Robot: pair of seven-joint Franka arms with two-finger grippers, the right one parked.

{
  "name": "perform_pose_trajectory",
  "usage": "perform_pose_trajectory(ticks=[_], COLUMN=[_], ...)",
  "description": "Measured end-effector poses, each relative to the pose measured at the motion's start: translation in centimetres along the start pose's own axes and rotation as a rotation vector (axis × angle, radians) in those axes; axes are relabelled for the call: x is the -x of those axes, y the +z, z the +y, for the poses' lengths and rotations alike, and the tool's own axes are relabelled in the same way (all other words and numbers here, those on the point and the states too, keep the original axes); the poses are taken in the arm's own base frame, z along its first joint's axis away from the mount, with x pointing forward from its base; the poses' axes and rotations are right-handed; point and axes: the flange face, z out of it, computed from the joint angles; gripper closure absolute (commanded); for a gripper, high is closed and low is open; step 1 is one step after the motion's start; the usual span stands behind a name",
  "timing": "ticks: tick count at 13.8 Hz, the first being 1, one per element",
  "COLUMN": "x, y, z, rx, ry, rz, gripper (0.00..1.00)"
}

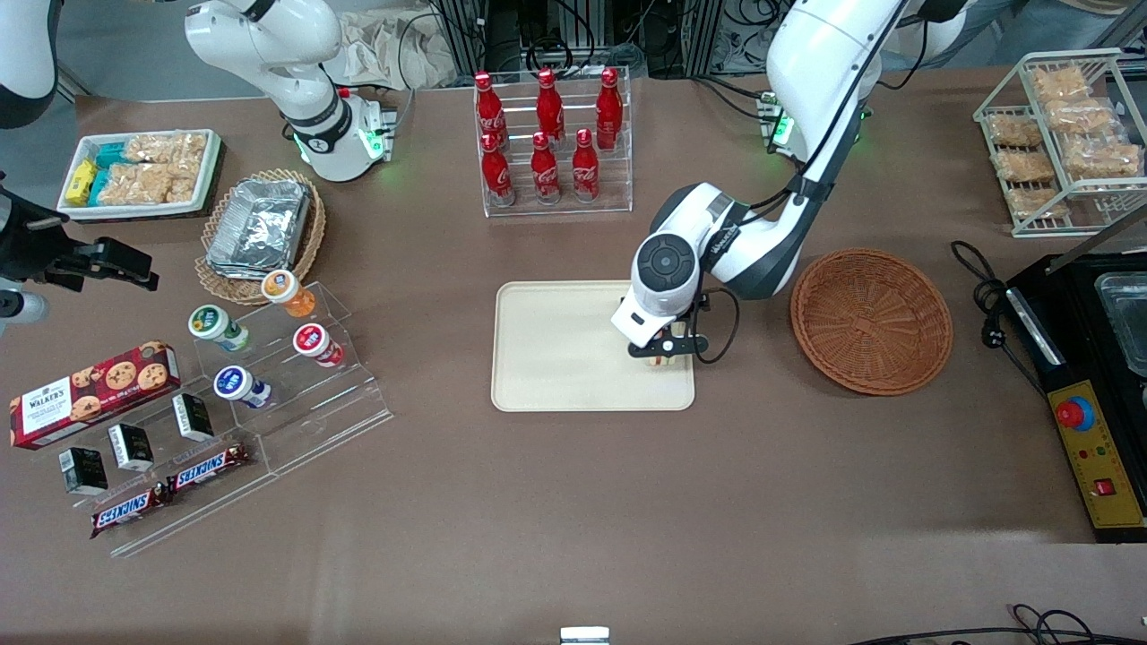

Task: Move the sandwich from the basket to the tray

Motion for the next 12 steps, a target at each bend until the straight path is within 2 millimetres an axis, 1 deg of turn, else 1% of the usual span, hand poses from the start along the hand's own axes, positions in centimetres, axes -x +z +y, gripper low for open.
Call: perform_pose_trajectory(ticks=[2, 3, 4, 6, 8, 10, 12], x=[-0.8, -1.4, -2.1, -3.4, -4.5, -5.1, -5.3], y=[-3.8, -5.8, -7.9, -12.3, -16.2, -19.3, -21.5], z=[-0.2, -0.6, -1.5, -4.5, -8.4, -12.4, -16.0], rx=[0.003, 0.012, 0.024, 0.054, 0.087, 0.114, 0.115], ry=[-0.016, -0.028, -0.046, -0.094, -0.148, -0.162, -0.125], rz=[0.005, 0.016, 0.029, 0.058, 0.097, 0.136, 0.150], gripper=[0.00, 0.00, 0.00, 0.00, 0.00, 0.00, 0.00])
